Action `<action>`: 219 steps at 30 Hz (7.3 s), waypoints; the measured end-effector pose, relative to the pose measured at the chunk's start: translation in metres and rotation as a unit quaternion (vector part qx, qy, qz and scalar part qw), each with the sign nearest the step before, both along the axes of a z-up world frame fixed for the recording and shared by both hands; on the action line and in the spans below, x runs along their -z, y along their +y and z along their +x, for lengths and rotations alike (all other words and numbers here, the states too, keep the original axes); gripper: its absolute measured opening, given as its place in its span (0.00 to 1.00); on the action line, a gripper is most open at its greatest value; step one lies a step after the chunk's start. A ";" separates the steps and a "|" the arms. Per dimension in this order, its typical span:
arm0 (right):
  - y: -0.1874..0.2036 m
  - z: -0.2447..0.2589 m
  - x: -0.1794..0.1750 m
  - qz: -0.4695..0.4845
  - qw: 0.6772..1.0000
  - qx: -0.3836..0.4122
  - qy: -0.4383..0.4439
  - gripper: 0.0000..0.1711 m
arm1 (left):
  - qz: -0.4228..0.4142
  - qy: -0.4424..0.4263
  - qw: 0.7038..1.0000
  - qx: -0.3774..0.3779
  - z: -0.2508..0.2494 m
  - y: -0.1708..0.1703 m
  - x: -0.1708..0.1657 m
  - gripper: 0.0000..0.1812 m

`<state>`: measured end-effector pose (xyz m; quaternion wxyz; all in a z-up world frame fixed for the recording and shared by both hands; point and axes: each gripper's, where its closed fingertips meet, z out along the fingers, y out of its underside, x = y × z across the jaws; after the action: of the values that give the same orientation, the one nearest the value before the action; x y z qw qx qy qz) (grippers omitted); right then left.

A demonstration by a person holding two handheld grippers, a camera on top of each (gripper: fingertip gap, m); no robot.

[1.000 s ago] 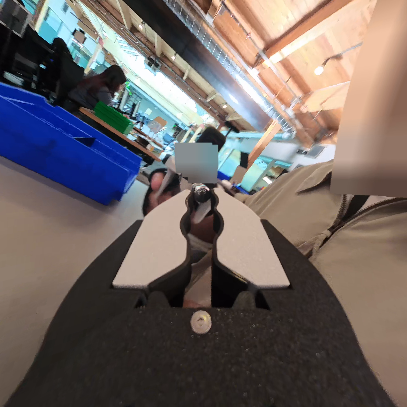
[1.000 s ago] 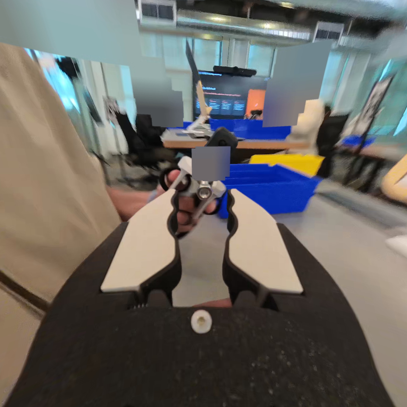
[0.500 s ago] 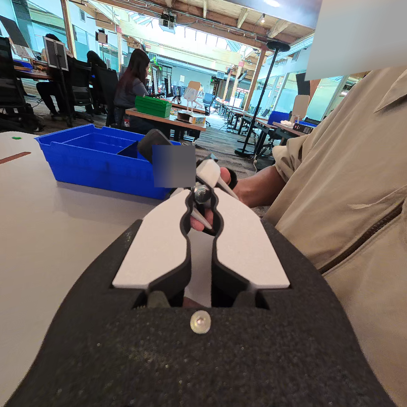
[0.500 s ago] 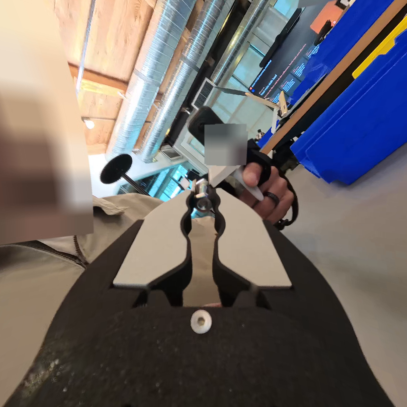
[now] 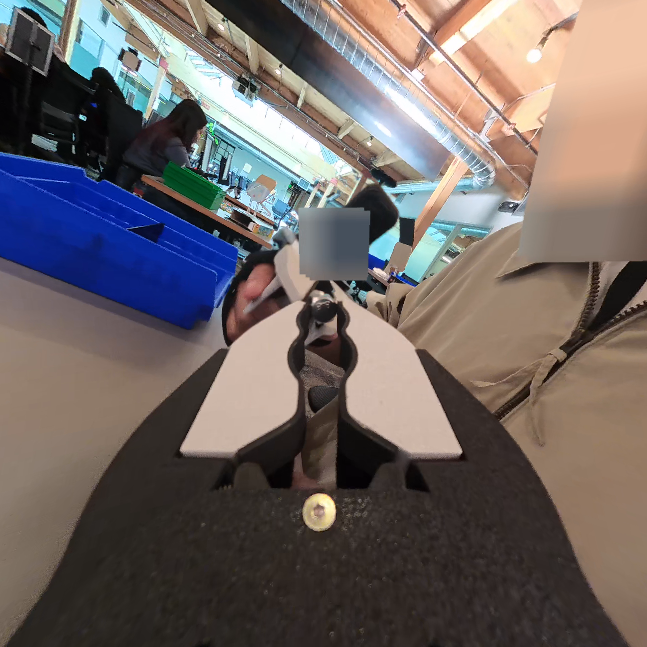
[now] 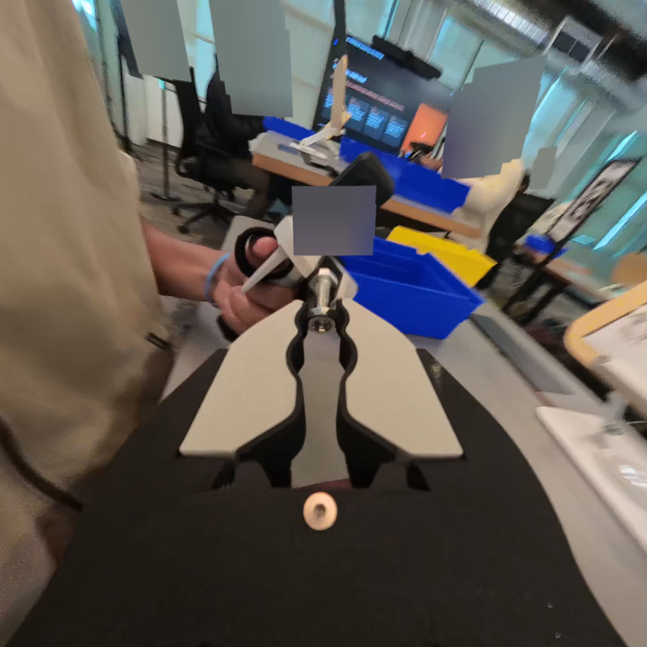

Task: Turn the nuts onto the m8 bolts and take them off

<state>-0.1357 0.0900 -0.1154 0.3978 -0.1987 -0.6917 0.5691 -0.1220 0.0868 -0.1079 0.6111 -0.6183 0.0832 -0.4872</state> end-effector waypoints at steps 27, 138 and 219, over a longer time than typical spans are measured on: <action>0.003 0.015 0.000 -0.225 0.966 -0.047 -0.118 0.25 | 0.002 0.010 0.999 -0.033 -0.011 0.000 0.000 0.08; 0.460 0.056 0.148 -0.055 0.581 0.540 -0.606 0.21 | -0.129 0.343 0.822 -0.436 -0.091 0.017 0.092 0.08; 0.102 -0.046 0.070 -0.089 0.899 0.405 -0.142 0.04 | -0.145 0.265 0.752 -0.586 -0.157 0.006 0.085 0.51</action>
<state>-0.1816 0.1917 -0.1852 0.4719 -0.5751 -0.5470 0.3840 -0.2791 0.0932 -0.1926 0.6332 -0.7314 -0.2083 0.1438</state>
